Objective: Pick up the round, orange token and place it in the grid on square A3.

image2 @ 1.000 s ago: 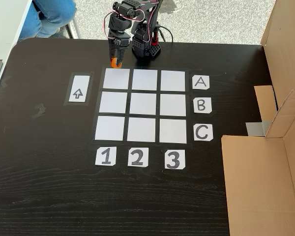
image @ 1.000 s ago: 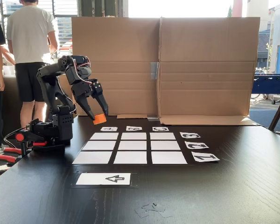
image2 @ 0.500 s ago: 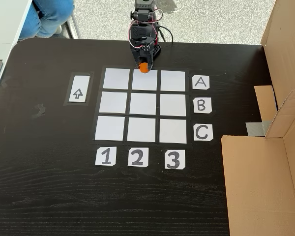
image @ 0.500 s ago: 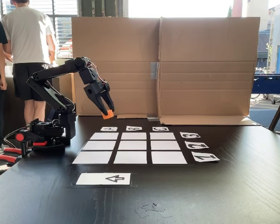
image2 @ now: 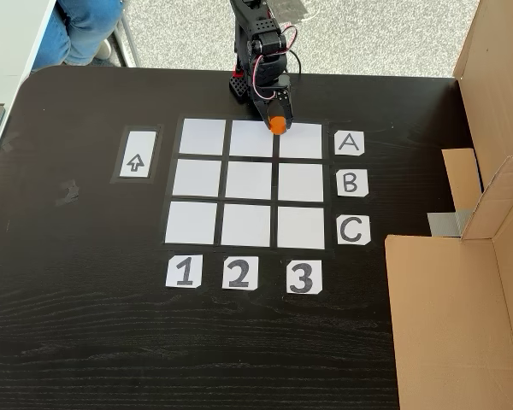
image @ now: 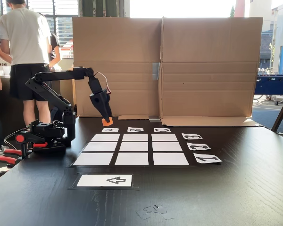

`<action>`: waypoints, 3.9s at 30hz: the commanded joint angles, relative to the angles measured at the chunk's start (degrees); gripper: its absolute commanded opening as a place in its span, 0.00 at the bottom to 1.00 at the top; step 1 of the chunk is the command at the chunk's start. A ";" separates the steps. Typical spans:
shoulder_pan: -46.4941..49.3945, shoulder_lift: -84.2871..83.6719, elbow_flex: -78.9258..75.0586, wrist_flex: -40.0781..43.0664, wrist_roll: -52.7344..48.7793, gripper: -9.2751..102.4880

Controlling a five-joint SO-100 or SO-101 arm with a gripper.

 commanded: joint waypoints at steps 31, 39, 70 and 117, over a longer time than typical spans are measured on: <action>-15.38 -18.37 1.85 -16.79 18.54 0.37; -15.64 -15.91 5.54 -17.05 19.34 0.44; 46.32 16.44 -0.79 -37.27 47.29 0.37; 122.87 54.58 37.27 -30.15 70.05 0.08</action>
